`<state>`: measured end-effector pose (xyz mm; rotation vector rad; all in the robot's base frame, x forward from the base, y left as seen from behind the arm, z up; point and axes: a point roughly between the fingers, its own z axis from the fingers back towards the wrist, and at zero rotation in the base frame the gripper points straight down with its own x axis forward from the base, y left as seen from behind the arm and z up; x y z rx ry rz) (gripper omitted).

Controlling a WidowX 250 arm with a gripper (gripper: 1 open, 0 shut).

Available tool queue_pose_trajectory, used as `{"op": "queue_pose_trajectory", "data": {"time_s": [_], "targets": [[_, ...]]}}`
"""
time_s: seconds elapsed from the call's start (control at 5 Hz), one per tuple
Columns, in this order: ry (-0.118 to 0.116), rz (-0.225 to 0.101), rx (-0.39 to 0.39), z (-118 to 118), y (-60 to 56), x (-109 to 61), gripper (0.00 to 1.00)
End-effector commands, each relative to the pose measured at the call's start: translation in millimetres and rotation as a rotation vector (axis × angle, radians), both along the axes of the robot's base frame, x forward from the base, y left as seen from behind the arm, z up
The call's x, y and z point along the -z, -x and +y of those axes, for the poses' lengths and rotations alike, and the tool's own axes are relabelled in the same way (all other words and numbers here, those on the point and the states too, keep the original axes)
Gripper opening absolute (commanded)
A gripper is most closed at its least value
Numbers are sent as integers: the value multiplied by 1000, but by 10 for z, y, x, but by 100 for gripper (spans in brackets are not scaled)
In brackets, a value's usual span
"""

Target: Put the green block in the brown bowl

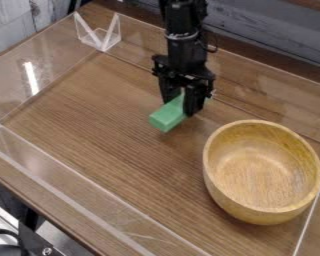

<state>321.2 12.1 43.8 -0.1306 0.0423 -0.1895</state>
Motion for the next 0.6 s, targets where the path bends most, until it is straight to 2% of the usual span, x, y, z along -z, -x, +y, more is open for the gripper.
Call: {"op": "queue_pose_trajectory", "data": {"time_s": [0.0, 0.2, 0.4], "targets": [[-11, -131, -3, -36, -172, -489, 0], [-22, -184, -25, -112, -238, -847, 0], [-36, -232, -61, -9, -216, -1168, 0]]}}
